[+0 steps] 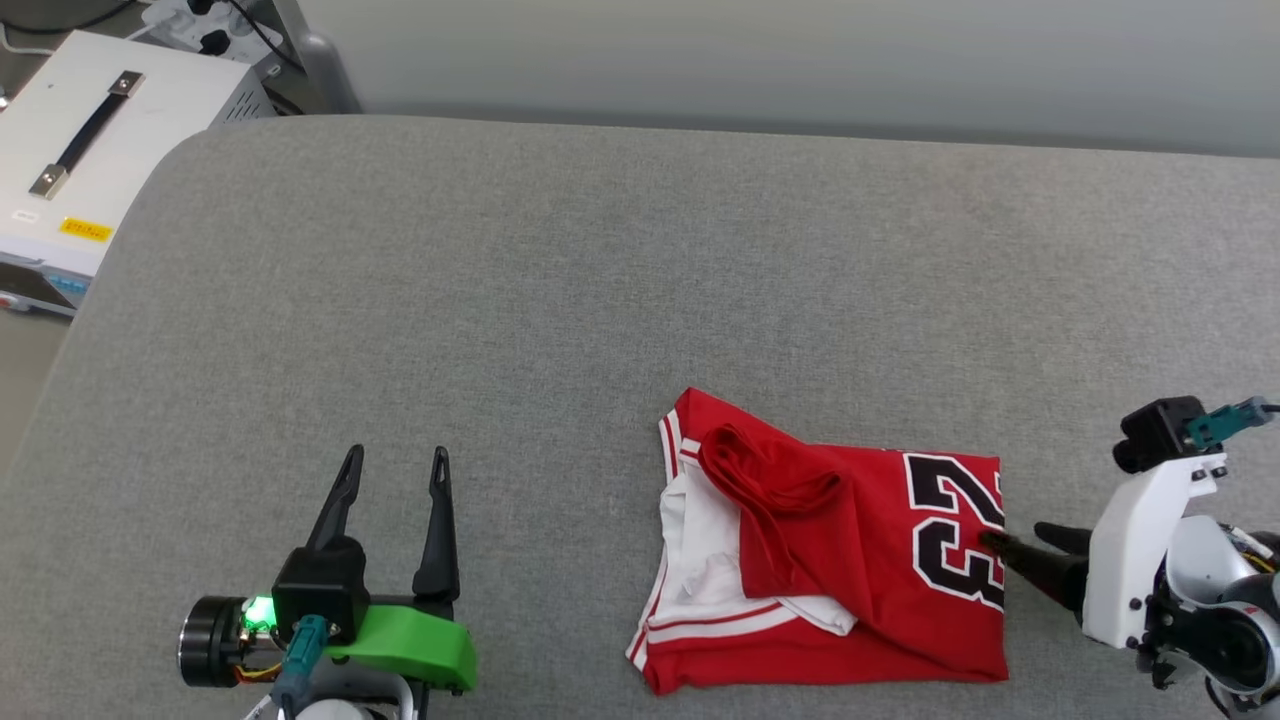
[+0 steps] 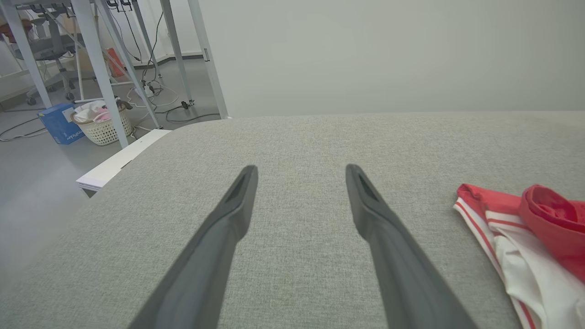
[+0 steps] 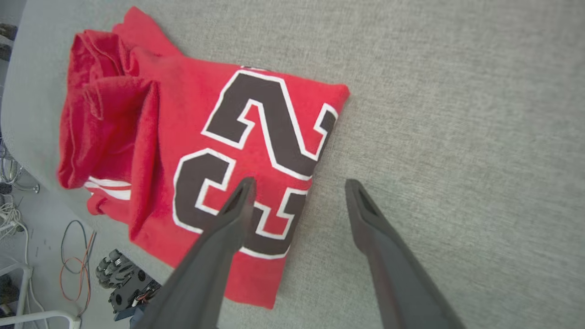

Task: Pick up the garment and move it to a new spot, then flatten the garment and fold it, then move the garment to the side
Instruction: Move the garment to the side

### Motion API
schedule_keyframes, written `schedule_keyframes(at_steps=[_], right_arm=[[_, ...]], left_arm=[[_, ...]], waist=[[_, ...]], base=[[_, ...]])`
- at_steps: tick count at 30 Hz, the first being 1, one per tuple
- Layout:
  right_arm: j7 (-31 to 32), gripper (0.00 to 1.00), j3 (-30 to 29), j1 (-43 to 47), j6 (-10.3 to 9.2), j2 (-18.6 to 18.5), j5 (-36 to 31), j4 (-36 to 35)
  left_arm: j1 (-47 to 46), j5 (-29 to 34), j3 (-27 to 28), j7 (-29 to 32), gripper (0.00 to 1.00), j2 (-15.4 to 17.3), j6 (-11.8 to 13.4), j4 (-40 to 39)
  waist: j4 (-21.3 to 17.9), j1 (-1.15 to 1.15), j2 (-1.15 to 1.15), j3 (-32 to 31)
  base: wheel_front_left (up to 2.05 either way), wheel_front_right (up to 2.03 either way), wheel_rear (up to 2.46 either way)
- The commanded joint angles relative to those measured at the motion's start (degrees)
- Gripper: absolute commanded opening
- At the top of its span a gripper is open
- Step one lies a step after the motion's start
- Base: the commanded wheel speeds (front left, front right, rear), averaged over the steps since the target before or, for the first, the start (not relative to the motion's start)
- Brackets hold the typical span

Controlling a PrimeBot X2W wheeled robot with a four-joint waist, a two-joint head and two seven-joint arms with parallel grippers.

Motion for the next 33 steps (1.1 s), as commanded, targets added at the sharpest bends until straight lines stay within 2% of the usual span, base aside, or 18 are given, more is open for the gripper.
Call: schedule_keyframes(at_steps=[1, 10, 15, 16, 17, 18, 27, 33], right_arm=[[0.1, 1.00, 0.8, 0.0, -0.03, 0.8, 0.7, 0.9], [-2.7, 1.00, 7.2, -2.9, -0.03, 4.6, 0.6, 9.0], [-6.0, 1.00, 11.9, -3.5, -0.03, 4.6, 0.7, 11.1], [-6.8, 0.86, 12.6, -3.7, -0.03, 4.3, 0.8, 11.1], [-8.0, 0.26, 13.3, -4.2, -0.03, 3.9, 1.0, 11.0], [-8.9, 0.00, 13.9, -4.6, -0.03, 3.5, 1.1, 10.8], [-17.7, 0.00, 18.7, -10.8, -0.03, -3.6, -2.6, 4.8], [-19.4, 0.00, 20.4, -14.4, -0.03, -8.7, -5.3, -1.4]], left_arm=[[-1.2, -0.2, -0.1, -0.3, 1.00, -0.3, -0.3, -0.2], [-3.4, -0.2, -1.0, -0.3, 1.00, -0.5, -0.6, 0.1], [-3.8, -0.3, -1.0, -0.3, 1.00, -0.6, -0.6, 0.6], [-3.7, -0.3, -0.9, -0.3, 1.00, -0.6, -0.6, 0.6], [-3.7, -0.3, -0.9, -0.3, 1.00, -0.7, -0.6, 0.7], [-3.5, -0.3, -0.8, -0.3, 1.00, -0.7, -0.6, 0.8], [-2.0, -0.2, -0.5, -0.3, 1.00, -0.8, -0.2, 1.0], [-0.6, 0.0, 0.3, -0.3, 1.00, -0.7, 0.1, 0.2]], waist=[[1.0, 0.00, 0.00, 1.6], [2.8, 0.00, 0.00, 4.2], [3.4, 0.00, 0.00, 4.2], [3.4, 0.00, 0.00, 4.1], [3.4, 0.00, 0.00, 3.9], [3.3, 0.00, 0.00, 3.7], [1.5, 0.00, 0.00, 0.8], [-1.9, 0.00, 0.00, -0.3]], base=[[0.00, 0.00, 0.00], [0.00, 0.00, 0.00], [0.00, 0.00, 0.00], [0.00, 0.00, 0.00], [0.00, 0.00, 0.00], [0.00, 0.00, 0.00], [0.00, 0.00, 0.00], [0.00, 0.00, 0.00]])
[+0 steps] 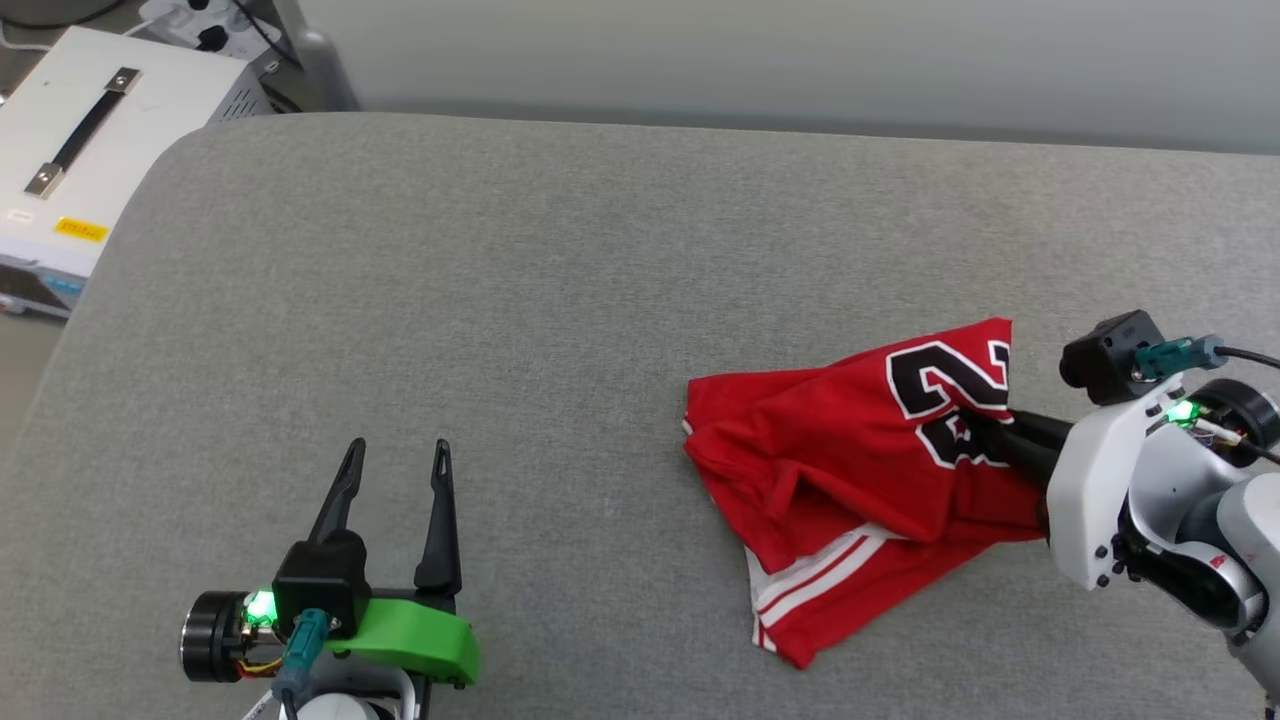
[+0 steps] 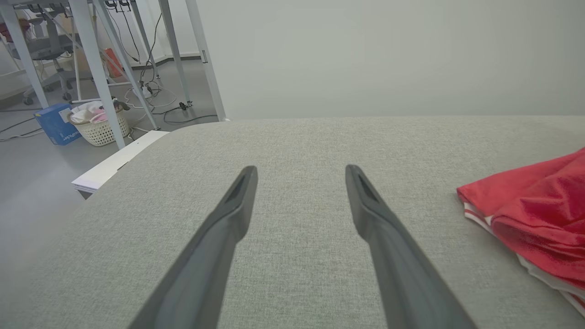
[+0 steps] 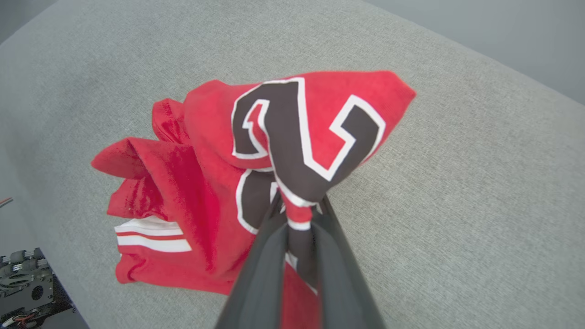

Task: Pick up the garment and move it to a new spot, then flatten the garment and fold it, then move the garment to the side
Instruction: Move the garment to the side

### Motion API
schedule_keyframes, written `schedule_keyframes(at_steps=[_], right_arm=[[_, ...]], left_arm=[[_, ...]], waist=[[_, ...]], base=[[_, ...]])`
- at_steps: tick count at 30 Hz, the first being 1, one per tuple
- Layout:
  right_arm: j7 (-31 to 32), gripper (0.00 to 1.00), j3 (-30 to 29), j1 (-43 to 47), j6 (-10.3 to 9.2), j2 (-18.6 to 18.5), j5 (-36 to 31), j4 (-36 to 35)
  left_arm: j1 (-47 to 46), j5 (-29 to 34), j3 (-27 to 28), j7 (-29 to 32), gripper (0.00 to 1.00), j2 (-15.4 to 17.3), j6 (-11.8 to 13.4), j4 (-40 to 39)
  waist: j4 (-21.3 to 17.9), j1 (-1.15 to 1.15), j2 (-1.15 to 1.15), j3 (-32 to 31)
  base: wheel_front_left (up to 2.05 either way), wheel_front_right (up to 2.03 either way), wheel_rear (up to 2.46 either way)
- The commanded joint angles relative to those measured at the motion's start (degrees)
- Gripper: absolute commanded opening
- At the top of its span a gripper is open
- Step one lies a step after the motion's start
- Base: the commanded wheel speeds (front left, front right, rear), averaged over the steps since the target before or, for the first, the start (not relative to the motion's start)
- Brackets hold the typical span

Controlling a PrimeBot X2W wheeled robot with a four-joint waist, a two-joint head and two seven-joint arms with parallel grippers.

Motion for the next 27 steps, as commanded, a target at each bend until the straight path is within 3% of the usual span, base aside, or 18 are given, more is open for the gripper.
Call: schedule_keyframes(at_steps=[1, 7, 15, 20, 27], right_arm=[[-0.2, 0.00, 0.1, -1.2, -0.04, -1.0, -0.5, -1.2], [1.6, 0.00, -0.8, -2.3, -0.04, -5.1, -0.9, -5.8], [2.6, 0.00, -5.6, -3.3, -0.04, -7.7, -1.5, -5.6], [2.6, 0.00, -9.8, -6.0, -0.04, -9.9, -2.2, -1.5], [2.1, 0.00, -15.2, -12.4, -0.04, -13.1, -4.8, 12.9]], left_arm=[[0.6, -0.1, 0.3, -0.3, 1.00, -0.2, 0.3, -0.4], [1.1, -0.1, 0.9, -0.3, 1.00, -0.3, 0.4, -1.7], [-1.2, 0.2, 2.2, -0.3, 1.00, 0.0, 0.5, -4.3], [-3.8, 0.5, 3.1, -0.3, 1.00, 1.1, 0.2, -6.4], [-8.8, 1.1, 3.3, -0.3, 1.00, 2.8, -0.8, -9.2]], waist=[[-2.4, 0.00, 0.00, -0.7], [-8.0, 0.00, 0.00, -0.1], [-14.8, 0.00, 0.00, 4.4], [-16.7, 0.00, 0.00, 9.7], [-15.6, 0.00, 0.00, 18.3]], base=[[0.00, 0.00, 0.00], [0.00, 0.00, 0.00], [0.00, 0.00, 0.00], [0.00, 0.00, 0.00], [0.00, 0.00, 0.00]])
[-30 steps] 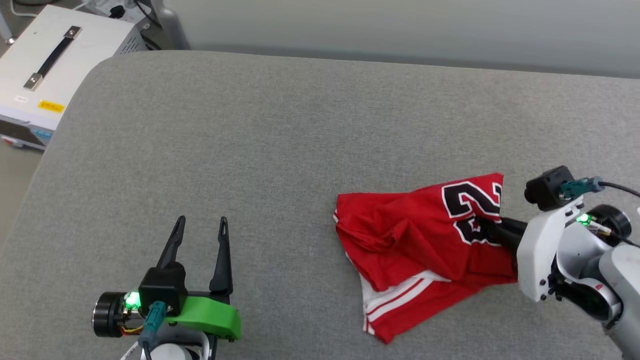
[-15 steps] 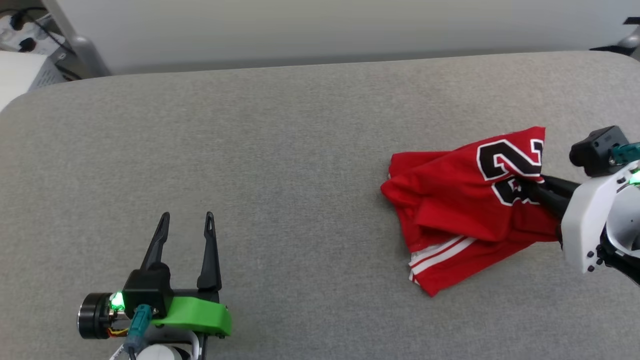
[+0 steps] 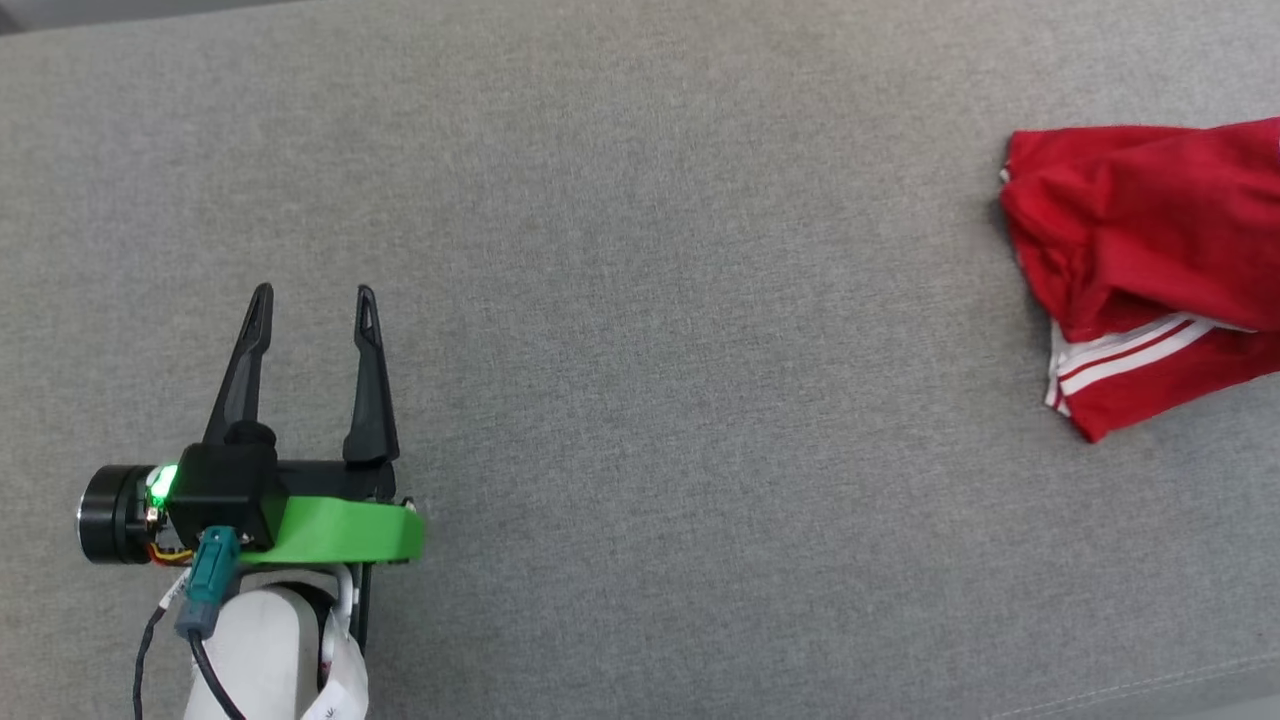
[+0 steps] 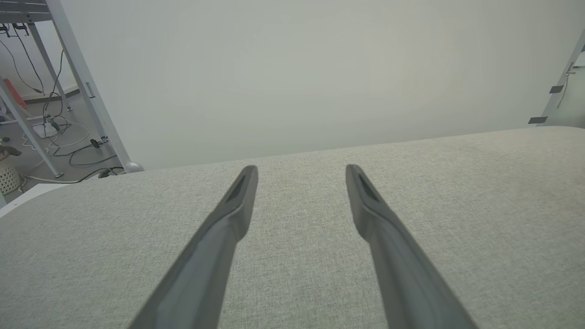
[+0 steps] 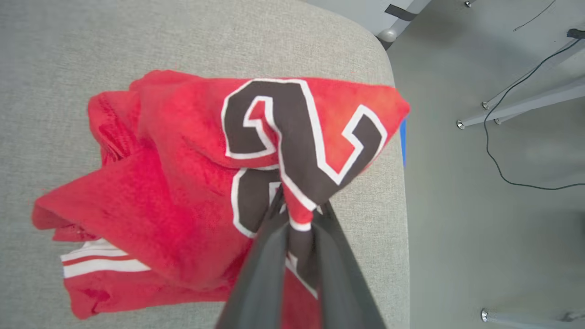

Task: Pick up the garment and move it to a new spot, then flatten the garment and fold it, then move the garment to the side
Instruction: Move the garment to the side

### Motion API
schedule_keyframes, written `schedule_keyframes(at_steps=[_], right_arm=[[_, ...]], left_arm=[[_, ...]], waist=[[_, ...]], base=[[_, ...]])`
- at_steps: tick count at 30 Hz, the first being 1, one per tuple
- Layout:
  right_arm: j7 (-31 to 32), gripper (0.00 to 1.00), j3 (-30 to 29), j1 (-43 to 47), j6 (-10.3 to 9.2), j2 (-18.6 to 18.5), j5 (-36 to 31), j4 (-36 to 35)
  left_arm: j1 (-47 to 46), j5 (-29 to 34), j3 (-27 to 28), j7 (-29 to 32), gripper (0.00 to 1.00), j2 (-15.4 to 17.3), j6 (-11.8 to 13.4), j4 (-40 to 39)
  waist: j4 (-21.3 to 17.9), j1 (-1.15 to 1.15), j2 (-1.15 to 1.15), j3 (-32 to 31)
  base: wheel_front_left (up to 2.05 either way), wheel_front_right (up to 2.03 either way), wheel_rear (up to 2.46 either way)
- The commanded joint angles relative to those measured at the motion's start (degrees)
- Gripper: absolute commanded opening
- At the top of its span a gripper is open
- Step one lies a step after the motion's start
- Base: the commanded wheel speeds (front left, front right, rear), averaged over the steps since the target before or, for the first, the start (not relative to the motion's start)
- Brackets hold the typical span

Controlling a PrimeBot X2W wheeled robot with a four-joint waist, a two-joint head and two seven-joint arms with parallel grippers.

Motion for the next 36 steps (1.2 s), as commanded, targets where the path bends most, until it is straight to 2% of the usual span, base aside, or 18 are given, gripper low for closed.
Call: schedule_keyframes(at_steps=[1, 8, 15, 16, 17, 23, 27, 32, 36], right_arm=[[-1.3, 0.00, -1.3, -2.7, -0.04, -1.4, -2.0, 3.9], [-4.5, 0.00, -4.8, -8.3, -0.04, -1.3, -5.5, 14.0], [-7.1, 0.00, -5.9, -11.6, -0.04, 1.4, -8.9, 20.0], [-7.3, 0.35, -5.8, -11.8, -0.04, 1.6, -9.5, 20.6], [-7.5, 1.00, -5.8, -11.9, -0.04, 2.0, -10.1, 21.4], [-11.7, 1.00, -7.4, -12.2, -0.04, 2.6, -13.3, 24.2], [-18.6, 1.00, -9.6, -11.6, -0.04, 2.9, -15.9, 23.7], [-28.3, 1.00, -12.9, -9.7, -0.04, 5.5, -19.4, 20.7], [-35.4, 1.00, -17.8, -6.8, -0.04, 9.5, -23.1, 16.3]], left_arm=[[-1.9, 0.7, -0.1, -0.3, 1.00, 0.6, -0.4, -0.7], [-3.4, 0.8, 0.1, -0.3, 1.00, 0.9, -0.1, -2.6], [-4.0, 0.8, 0.1, -0.3, 1.00, 1.1, 0.1, -3.2], [-4.0, 0.8, 0.1, -0.3, 1.00, 1.1, 0.1, -3.1], [-4.0, 0.8, 0.0, -0.3, 1.00, 1.0, 0.1, -3.0], [-3.1, 0.6, -0.3, -0.3, 1.00, 0.6, 0.5, -2.2], [-1.9, 0.2, -0.6, -0.3, 1.00, 0.2, 0.5, -1.2], [0.8, -0.2, -0.7, -0.3, 1.00, -0.4, 0.8, 0.1], [2.9, -0.6, -0.6, -0.3, 1.00, -0.8, 0.9, 1.1]], waist=[[0.4, -0.01, 0.00, 6.4], [0.9, -0.01, 0.00, 9.6], [1.3, -0.01, 0.00, 10.2], [1.4, -0.01, 0.00, 10.0], [1.5, -0.01, 0.00, 9.6], [2.2, -0.01, 0.00, 6.3], [3.1, -0.01, 0.00, 2.6], [4.3, -0.01, 0.00, -2.2], [5.8, -0.01, 0.00, -5.5]], base=[[0.00, 0.00, 0.00], [0.00, 0.00, 0.00], [0.00, 0.00, 0.00], [0.00, 0.00, 0.00], [0.00, 0.00, 0.00], [0.00, 0.00, 0.00], [0.00, 0.00, 0.00], [0.00, 0.00, 0.00], [0.00, 0.00, 0.00]])
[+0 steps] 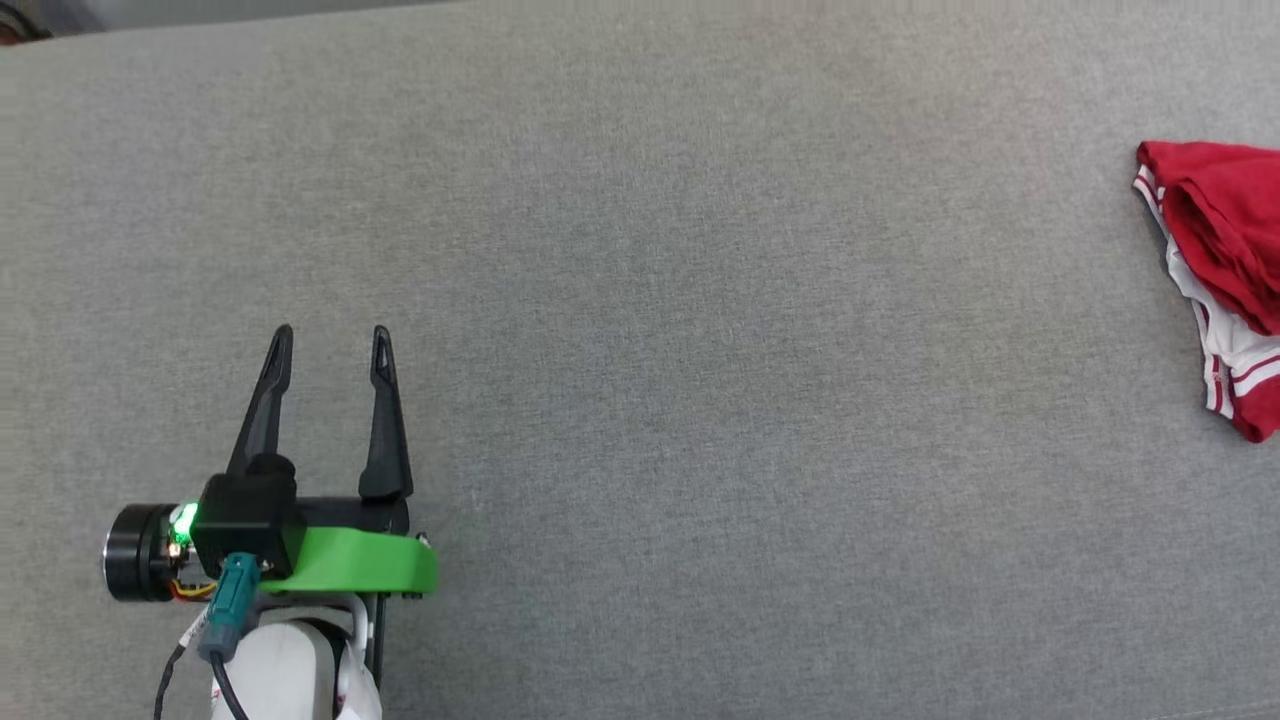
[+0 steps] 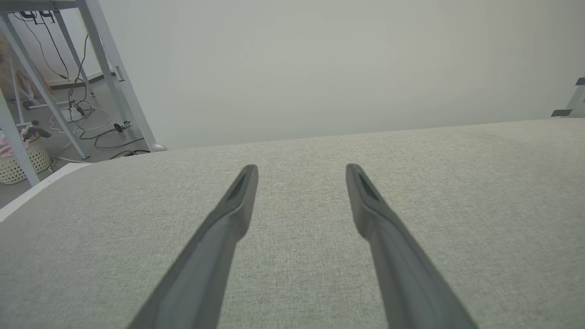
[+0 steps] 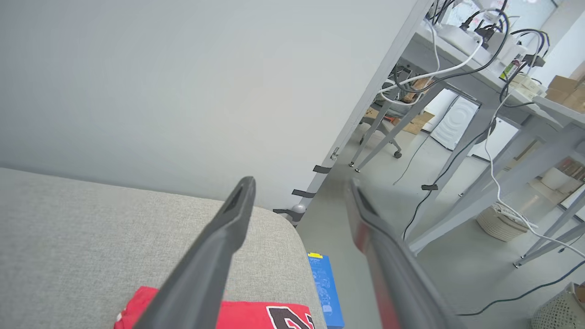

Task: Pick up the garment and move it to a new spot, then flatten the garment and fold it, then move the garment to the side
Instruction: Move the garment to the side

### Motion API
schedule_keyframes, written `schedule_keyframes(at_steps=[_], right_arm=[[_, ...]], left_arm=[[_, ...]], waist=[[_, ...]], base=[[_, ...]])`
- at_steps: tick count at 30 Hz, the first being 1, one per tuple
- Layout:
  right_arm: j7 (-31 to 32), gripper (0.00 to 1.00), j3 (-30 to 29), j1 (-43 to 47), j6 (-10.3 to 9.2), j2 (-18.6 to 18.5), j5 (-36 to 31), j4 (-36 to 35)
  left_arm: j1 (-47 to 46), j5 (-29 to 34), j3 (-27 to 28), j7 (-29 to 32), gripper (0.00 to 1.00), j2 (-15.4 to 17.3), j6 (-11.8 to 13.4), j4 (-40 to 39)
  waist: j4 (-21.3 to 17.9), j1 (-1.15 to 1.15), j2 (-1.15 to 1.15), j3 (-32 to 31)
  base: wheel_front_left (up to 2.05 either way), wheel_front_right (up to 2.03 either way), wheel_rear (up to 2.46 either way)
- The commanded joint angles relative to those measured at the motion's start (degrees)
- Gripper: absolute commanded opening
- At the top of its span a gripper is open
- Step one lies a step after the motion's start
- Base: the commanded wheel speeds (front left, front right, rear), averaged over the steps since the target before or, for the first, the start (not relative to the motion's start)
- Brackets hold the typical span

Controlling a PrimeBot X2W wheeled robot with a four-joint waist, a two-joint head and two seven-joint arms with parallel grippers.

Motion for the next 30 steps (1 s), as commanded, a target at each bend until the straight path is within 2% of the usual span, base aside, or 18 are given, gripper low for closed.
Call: schedule_keyframes(at_steps=[1, 8, 16, 22, 27, 30], right_arm=[[-1.5, 1.00, -1.4, 2.0, -0.04, 1.9, -1.6, -1.8], [-3.8, 1.00, -8.8, 11.2, -0.04, 12.8, -7.9, -16.4], [-4.0, 1.00, -10.6, 21.2, -0.04, 23.7, -11.2, -29.4], [-4.0, 1.00, -9.8, 28.7, -0.04, 31.5, -12.1, -33.1], [-4.0, 1.00, -8.4, 34.3, -0.04, 35.1, -11.4, -32.6], [-4.0, 1.00, -7.1, 37.2, -0.04, 36.1, -11.3, -31.9]], left_arm=[[0.9, -0.2, 0.0, -0.3, 1.00, -0.3, 0.3, 0.4], [3.2, -0.4, -0.1, -0.3, 1.00, -0.9, 0.4, 1.6], [4.9, -0.7, 0.0, -0.3, 1.00, -1.2, 0.4, 3.1], [5.8, -1.8, 0.4, -0.3, 1.00, -1.5, 0.1, 3.8], [6.4, -2.6, 0.2, -0.3, 1.00, -1.8, -0.6, 4.3], [6.8, -3.0, 0.1, -0.3, 1.00, -1.9, -0.9, 4.4]], waist=[[2.6, 0.00, 0.00, -4.6], [5.5, 0.00, 0.00, -8.4], [8.7, 0.00, 0.00, -11.7], [10.6, 0.00, 0.00, -13.6], [11.5, 0.00, 0.00, -14.9], [11.5, 0.00, 0.00, -15.4]], base=[[0.00, 0.00, 0.00], [0.00, 0.00, 0.00], [0.00, 0.00, 0.00], [0.00, 0.00, 0.00], [0.00, 0.00, 0.00], [0.00, 0.00, 0.00]])
